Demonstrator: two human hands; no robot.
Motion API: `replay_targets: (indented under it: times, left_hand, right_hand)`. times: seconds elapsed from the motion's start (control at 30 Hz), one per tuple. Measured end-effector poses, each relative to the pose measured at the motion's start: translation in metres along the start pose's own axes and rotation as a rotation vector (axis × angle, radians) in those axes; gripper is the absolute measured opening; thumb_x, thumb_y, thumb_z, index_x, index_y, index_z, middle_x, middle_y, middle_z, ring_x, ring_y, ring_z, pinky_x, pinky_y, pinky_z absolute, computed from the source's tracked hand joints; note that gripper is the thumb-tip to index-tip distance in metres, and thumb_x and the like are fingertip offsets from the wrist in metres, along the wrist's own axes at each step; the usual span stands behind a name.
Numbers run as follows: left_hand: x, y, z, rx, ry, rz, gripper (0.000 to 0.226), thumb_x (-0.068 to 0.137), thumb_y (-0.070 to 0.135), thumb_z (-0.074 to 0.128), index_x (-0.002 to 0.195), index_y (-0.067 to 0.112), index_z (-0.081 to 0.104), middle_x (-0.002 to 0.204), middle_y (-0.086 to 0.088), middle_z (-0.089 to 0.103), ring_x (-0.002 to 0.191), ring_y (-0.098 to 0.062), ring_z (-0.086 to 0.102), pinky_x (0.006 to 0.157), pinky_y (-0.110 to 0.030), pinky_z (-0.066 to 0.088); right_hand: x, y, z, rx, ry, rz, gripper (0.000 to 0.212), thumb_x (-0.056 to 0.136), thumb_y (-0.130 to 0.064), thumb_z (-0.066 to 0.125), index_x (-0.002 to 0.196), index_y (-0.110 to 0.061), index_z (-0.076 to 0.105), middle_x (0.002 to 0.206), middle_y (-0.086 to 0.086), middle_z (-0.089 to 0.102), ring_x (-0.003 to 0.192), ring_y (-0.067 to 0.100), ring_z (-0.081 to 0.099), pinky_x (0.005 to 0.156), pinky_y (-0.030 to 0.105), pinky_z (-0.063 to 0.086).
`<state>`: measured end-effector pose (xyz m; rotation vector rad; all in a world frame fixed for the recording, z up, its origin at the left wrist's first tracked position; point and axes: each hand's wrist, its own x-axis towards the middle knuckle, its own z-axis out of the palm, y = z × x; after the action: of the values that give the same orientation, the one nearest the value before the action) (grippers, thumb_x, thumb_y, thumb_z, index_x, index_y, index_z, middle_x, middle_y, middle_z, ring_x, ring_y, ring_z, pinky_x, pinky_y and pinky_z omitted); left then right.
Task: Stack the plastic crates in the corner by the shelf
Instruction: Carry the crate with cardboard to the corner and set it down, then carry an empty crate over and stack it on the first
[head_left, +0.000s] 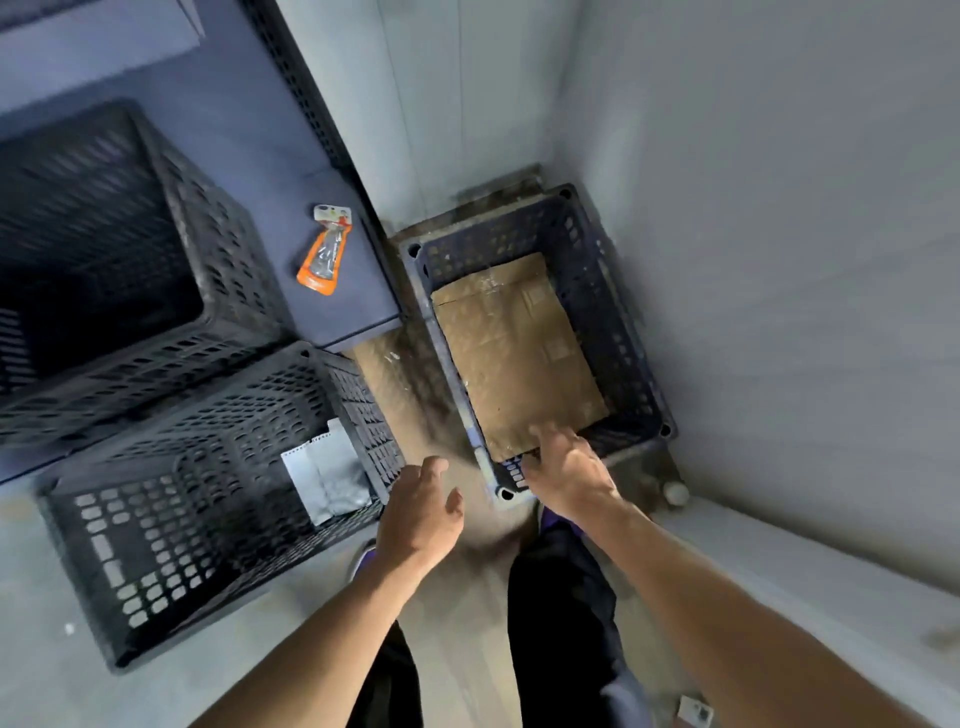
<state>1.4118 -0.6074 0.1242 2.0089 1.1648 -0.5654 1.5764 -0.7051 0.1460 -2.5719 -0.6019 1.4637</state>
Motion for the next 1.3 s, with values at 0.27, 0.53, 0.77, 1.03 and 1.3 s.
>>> replay_targets:
  times: [0.27, 0.53, 0.77, 1.03, 1.3]
  left_hand:
    - [-0.063, -0.06, -0.048, 0.171, -0.101, 0.231, 0.042, 0.095, 0.028, 0.055, 0.135, 0.022, 0.045, 0.128, -0.005, 0.054, 0.118, -0.024, 0.052, 0.096, -0.036, 0.047]
    - [-0.104, -0.054, -0.036, 0.355, -0.241, 0.478, 0.046, 0.096, 0.031, 0.053, 0.139, 0.025, 0.042, 0.14, -0.001, 0.048, 0.125, -0.02, 0.051, 0.098, -0.032, 0.042]
    - [-0.162, -0.034, 0.036, 0.559, -0.405, 0.701, 0.045, 0.096, 0.033, 0.051, 0.139, 0.025, 0.041, 0.137, -0.004, 0.048, 0.126, -0.026, 0.047, 0.101, -0.036, 0.039]
    - [-0.266, -0.064, 0.104, 0.821, -0.568, 0.957, 0.047, 0.098, 0.034, 0.048, 0.142, 0.023, 0.038, 0.139, -0.002, 0.046, 0.128, -0.023, 0.043, 0.101, -0.037, 0.04]
    - [-0.369, -0.124, 0.163, 0.953, -0.621, 1.0, 0.05, 0.097, 0.037, 0.047, 0.144, 0.022, 0.037, 0.142, -0.004, 0.045, 0.13, -0.024, 0.041, 0.106, -0.038, 0.038]
  right_hand:
    - [-0.083, -0.025, 0.087, 0.193, 0.11, 0.152, 0.051, 0.091, -0.029, 0.052, 0.142, -0.021, 0.046, 0.135, 0.01, 0.056, 0.129, 0.027, 0.046, 0.106, 0.031, 0.036]
    - [-0.165, 0.004, 0.158, 0.422, 0.152, 0.312, 0.052, 0.092, -0.029, 0.051, 0.143, -0.02, 0.044, 0.139, 0.01, 0.051, 0.129, 0.028, 0.046, 0.106, 0.032, 0.036]
    - [-0.235, 0.061, 0.219, 0.63, 0.241, 0.49, 0.053, 0.093, -0.025, 0.049, 0.145, -0.016, 0.042, 0.138, 0.012, 0.051, 0.13, 0.03, 0.044, 0.108, 0.033, 0.035]
    - [-0.348, 0.114, 0.34, 0.916, 0.368, 0.693, 0.054, 0.091, -0.027, 0.047, 0.143, -0.014, 0.043, 0.142, 0.013, 0.05, 0.132, 0.027, 0.046, 0.109, 0.035, 0.037]
    - [-0.455, 0.137, 0.469, 1.101, 0.434, 0.804, 0.056, 0.091, -0.028, 0.049, 0.145, -0.016, 0.042, 0.143, 0.014, 0.049, 0.132, 0.029, 0.046, 0.108, 0.04, 0.038]
